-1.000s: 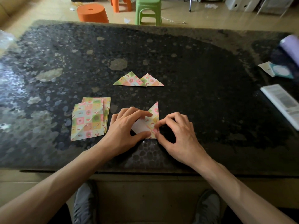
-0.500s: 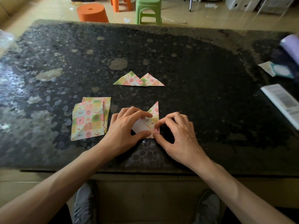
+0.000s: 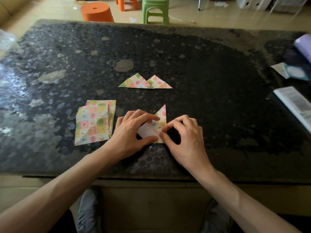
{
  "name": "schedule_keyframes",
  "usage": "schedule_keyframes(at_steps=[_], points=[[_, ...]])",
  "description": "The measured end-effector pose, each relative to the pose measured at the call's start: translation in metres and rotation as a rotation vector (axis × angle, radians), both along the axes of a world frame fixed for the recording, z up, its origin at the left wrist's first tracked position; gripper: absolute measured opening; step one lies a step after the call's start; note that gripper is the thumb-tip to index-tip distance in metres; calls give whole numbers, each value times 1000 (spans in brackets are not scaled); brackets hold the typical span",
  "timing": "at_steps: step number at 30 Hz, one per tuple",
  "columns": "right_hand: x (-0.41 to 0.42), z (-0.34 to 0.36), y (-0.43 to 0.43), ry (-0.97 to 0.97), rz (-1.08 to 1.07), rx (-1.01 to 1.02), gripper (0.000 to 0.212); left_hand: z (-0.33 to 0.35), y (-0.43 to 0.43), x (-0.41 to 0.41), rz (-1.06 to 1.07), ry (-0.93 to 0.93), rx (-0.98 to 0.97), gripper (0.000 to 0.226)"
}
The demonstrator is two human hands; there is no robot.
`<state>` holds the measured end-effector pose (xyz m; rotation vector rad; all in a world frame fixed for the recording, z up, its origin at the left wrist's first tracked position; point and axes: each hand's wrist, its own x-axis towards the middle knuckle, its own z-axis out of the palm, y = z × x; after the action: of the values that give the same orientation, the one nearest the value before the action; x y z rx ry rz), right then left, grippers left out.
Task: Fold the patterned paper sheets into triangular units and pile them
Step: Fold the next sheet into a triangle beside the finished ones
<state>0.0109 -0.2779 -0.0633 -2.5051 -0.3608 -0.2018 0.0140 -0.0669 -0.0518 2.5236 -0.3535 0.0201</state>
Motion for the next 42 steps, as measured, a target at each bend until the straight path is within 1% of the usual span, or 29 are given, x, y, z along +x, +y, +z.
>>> schedule_keyframes(at_steps=[4,9,11,16,18,23,29,34,36,40,42], points=[[2,0,2,4,-9,2,17,-2,0,0,2,-2,0,52],[2,3,-7,41,87,-4,28,-3,2,0,-7,-21,23,52],[2,4,-8,40,104,-14,27,-3,2,0,-12,-21,29,53],[1,5,-7,60,92,-25,23,1,7,2,-46,47,-3,58],[0,5,-7,62,90,-27,24,1,8,2,-56,45,10,60],[-4,3,-3,32,70,-93,35,2,8,3,-70,21,49,62],[-3,7,-2,41,62,-80,34,7,12,5,-92,94,-13,66],[-6,4,4,31,32,-143,40,7,13,4,-101,84,-6,66],[-4,8,2,63,54,-125,38,9,14,5,-110,107,0,67],[6,19,-12,164,138,-46,21,11,14,7,-117,126,6,68],[11,23,-17,211,172,-35,18,12,14,8,-117,142,10,68]])
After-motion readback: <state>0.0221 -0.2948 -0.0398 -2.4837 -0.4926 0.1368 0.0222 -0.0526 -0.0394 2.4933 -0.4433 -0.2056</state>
